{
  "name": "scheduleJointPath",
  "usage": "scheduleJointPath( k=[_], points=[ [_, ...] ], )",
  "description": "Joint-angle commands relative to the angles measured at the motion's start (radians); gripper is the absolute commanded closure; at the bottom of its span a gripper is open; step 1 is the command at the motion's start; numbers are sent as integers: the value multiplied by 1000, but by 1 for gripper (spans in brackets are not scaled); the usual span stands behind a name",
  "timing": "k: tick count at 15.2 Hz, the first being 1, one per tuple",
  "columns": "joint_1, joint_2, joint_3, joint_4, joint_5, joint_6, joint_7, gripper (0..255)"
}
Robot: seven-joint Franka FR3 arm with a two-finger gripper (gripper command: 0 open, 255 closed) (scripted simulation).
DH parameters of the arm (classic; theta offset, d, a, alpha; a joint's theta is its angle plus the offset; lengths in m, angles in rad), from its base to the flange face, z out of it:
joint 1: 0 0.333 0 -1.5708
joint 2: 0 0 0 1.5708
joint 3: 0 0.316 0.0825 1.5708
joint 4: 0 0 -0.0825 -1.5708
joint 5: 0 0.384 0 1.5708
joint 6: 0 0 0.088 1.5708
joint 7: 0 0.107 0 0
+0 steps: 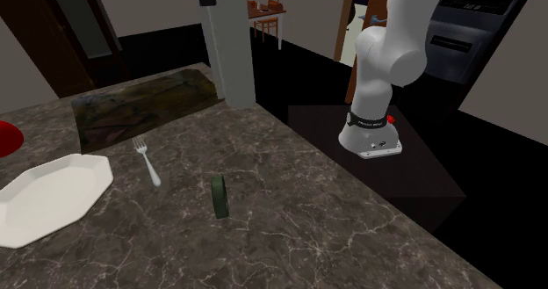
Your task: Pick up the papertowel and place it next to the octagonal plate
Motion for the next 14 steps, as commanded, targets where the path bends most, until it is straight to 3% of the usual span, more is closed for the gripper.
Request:
scheduleJointPath(
  k=[1, 8, 14],
  points=[
    [0, 49, 8, 4, -17, 43, 6, 255],
    [13, 263, 29, 94, -96, 150, 40, 255],
    [47, 474, 27, 241, -177, 199, 66, 255]
  ],
)
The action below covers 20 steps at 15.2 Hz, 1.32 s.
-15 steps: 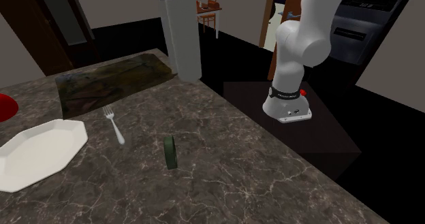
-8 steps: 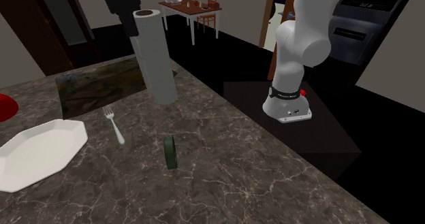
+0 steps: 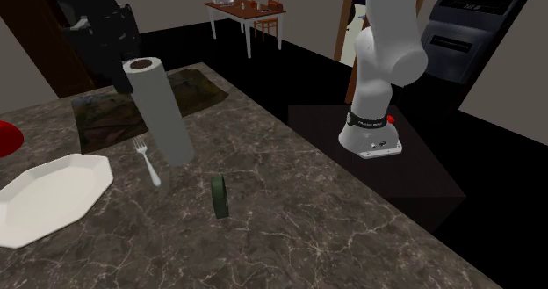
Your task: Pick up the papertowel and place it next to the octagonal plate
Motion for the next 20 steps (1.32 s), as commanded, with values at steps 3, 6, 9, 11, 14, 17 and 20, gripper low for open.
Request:
scheduleJointPath(
  k=[3, 6, 9, 11, 14, 17, 20],
  points=[
    [33, 155, -9, 129, -54, 17, 12, 255],
    [67, 284, -23, 266, -91, 6, 13, 255],
    [73, 317, -29, 275, -99, 29, 13, 255],
    [68, 313, -29, 241, -98, 59, 15, 255],
    [62, 311, -30, 196, -98, 101, 17, 255],
    [58, 311, -31, 155, -99, 141, 20, 255],
    [54, 313, -32, 118, -101, 180, 23, 255]
  ],
)
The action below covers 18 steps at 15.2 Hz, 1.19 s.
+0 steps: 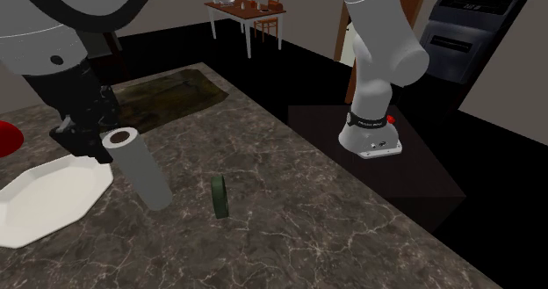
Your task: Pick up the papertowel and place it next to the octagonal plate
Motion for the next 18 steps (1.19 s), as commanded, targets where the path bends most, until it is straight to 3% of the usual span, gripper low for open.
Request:
scheduleJointPath(
  k=[1, 8, 9, 14, 18],
  points=[
    [-1, 5, -1, -16, -2, 21, 2, 255],
    [-1, 5, -1, -16, -2, 21, 2, 255],
    [-1, 5, -1, -15, -2, 21, 2, 0],
    [-1, 5, -1, -16, -2, 21, 2, 0],
    [17, 11, 1, 123, 0, -110, -7, 0]
  ],
)
